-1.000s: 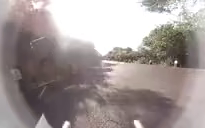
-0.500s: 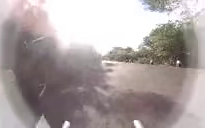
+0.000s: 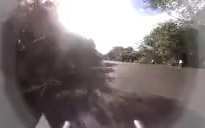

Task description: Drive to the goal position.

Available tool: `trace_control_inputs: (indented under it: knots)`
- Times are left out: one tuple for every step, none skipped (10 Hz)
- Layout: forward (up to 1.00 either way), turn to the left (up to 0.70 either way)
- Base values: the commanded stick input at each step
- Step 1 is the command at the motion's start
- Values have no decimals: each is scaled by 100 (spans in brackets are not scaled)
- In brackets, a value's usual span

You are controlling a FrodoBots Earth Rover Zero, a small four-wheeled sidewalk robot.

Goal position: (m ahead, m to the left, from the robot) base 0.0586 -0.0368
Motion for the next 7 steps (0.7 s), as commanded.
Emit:
trace_control_inputs:
  knots:
    - [50, 0]
    - [50, 0]
    - [50, 0]
    - [50, 0]
    - [50, 0]
    - [50, 0]
    - [50, 0]
